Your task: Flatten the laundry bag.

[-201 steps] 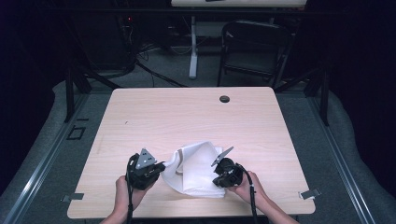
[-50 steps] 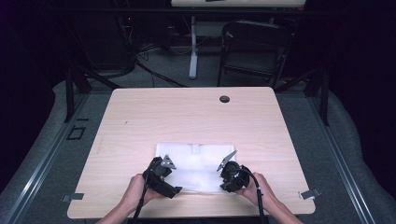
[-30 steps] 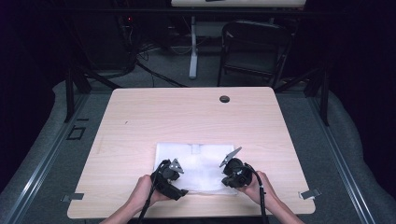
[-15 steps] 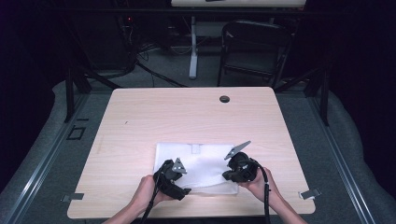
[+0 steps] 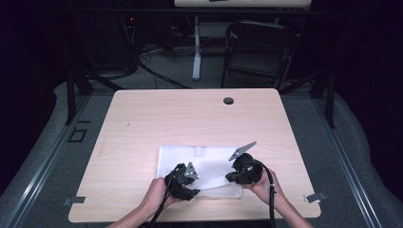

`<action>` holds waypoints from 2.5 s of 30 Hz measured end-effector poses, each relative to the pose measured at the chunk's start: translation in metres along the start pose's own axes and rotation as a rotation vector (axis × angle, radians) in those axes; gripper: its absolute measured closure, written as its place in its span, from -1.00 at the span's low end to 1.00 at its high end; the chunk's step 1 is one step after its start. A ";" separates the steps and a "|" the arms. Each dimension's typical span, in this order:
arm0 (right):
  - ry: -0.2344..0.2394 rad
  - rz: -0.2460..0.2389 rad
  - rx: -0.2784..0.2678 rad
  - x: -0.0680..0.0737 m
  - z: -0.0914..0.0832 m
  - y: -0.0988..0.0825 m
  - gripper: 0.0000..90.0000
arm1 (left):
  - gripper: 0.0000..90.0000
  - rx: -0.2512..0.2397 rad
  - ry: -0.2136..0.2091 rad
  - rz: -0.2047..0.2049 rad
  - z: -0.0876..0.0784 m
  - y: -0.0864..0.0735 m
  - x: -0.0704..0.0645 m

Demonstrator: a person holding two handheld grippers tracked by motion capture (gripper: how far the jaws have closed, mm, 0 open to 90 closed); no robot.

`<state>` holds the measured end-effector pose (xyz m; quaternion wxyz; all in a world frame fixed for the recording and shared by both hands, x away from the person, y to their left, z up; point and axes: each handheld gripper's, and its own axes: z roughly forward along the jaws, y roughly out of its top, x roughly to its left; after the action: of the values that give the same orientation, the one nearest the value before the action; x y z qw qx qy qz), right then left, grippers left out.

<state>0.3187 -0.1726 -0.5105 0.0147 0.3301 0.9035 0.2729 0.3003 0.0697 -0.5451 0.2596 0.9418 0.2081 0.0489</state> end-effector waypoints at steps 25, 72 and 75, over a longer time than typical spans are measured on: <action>-0.020 -0.149 -0.004 0.030 0.012 -0.008 1.00 | 0.97 -0.027 0.009 -0.203 0.003 0.014 0.015; -0.051 -0.224 0.090 0.027 0.050 -0.015 1.00 | 0.96 -0.140 0.046 -0.296 -0.030 0.026 0.038; -0.051 -0.231 0.098 0.026 0.049 -0.015 1.00 | 0.96 -0.147 0.047 -0.311 -0.033 0.026 0.040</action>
<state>0.2992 -0.1427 -0.5560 0.0527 0.2310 0.9470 0.2167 0.3396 0.0818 -0.5043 0.3273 0.8753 0.3531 0.0454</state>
